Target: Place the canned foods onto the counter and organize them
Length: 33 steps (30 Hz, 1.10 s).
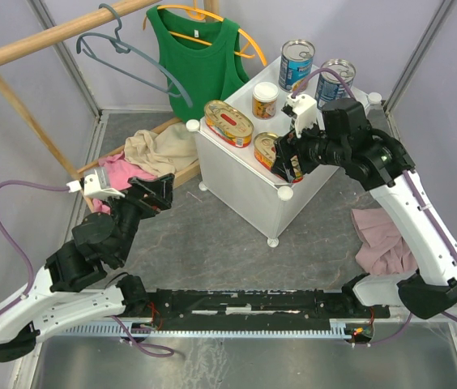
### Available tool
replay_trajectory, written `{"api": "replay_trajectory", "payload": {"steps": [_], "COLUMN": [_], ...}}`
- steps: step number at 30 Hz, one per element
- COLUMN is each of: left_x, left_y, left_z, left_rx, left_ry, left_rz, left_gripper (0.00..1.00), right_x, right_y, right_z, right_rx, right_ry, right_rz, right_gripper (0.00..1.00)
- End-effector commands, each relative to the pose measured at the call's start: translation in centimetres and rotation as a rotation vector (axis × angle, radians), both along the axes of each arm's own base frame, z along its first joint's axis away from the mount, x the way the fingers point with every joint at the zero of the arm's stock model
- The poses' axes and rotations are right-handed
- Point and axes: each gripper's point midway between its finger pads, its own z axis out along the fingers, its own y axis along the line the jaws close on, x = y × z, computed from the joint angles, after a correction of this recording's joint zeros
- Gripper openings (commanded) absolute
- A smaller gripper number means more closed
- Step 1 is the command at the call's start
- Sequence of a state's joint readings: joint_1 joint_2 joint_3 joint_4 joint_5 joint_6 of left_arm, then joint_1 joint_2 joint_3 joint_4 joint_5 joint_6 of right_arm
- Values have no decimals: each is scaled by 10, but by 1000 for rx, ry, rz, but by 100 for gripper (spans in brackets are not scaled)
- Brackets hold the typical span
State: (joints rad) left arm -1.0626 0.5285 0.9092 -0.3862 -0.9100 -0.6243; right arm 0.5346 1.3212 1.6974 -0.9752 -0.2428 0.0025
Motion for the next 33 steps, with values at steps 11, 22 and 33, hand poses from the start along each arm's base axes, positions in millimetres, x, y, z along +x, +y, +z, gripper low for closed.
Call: {"api": "replay_trajectory", "payload": {"steps": [11,22,33], "left_x": [1,1,2], "left_y": [-2,-2,-5], "left_z": [17,19,18], "left_rx": [-38,-38,-31], "left_ry": [-31,-33,-28], "left_rz": [0,1,-6], "left_gripper": [99,99,99], "right_x": [-3,-6,-13], "right_y": [-5,-8,-14], "right_z": [32,45,59], "right_rx": [51,66,86], "right_ry": [-95,-124,-155], "right_rz": [-13,-18,-36], "right_gripper": [91,92,92]}}
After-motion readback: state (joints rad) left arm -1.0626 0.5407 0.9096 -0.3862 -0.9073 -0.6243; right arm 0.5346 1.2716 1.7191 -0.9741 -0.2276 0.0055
